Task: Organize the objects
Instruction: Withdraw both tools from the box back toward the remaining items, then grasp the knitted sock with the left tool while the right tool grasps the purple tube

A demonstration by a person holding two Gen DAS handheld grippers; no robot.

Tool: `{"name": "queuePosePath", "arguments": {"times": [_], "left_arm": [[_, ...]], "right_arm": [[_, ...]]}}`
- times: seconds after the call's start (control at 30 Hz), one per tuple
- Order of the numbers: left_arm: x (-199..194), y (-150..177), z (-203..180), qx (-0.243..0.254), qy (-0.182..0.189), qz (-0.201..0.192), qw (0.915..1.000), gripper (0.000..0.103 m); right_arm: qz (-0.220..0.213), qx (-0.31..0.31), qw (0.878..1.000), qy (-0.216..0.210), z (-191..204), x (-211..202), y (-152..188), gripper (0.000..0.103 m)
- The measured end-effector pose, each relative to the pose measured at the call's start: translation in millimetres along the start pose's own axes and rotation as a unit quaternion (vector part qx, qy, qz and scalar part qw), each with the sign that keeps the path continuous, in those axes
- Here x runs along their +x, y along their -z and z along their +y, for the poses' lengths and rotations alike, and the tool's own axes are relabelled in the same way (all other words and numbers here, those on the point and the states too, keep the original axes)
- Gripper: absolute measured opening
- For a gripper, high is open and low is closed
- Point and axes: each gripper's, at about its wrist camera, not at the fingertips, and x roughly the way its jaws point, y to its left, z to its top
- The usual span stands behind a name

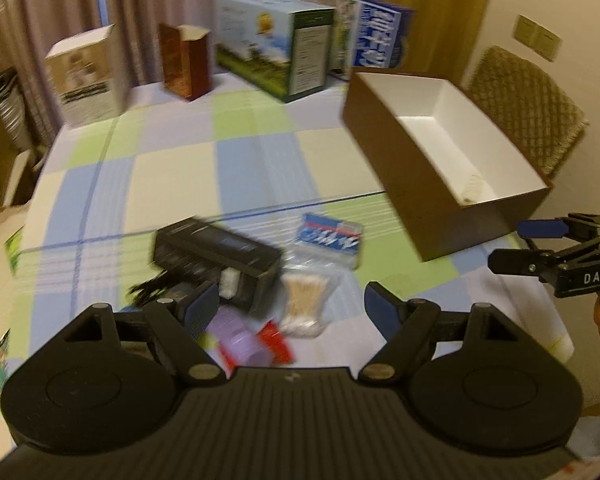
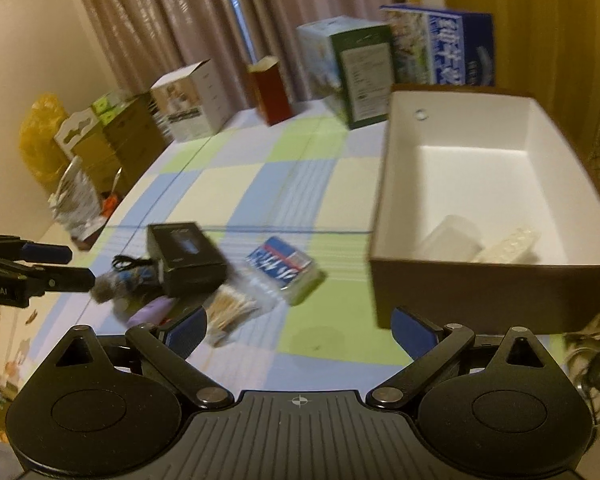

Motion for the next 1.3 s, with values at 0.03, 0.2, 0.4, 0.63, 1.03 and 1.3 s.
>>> {"name": "queuePosePath", "arguments": {"times": [0.03,0.2,0.4,0.63,1.03,1.3], "left_arm": [[-2,3,6,-0.005,-0.005,0.0,1.0,0.077],[-9,17,38,-0.028,-0.032,0.01,0.999,0.077],[-6,29,67,-0.047,-0.056,0.02,0.9971,0.077],[2,36,91,-0.056,-0.064,0.033,0.9959,0.077],[25,33,115,-0.051,-0.061,0.046,0.9958,0.076],[44,34,128,-0.046,-0.059,0.06,0.9954,0.076]], "right_arm": [[0.003,-0.003,1.0,-0.004,5,4,0,0.096],[0.019,-0.01,1.0,-0.02,26,24,2,0.096],[0.037,-0.019,0.999,-0.035,47,49,3,0.096],[0.045,-0.033,0.998,-0.035,68,74,0,0.096],[0.029,-0.137,0.99,-0.017,116,120,-4,0.083],[0.023,-0.236,0.972,0.004,146,160,2,0.077]]}}
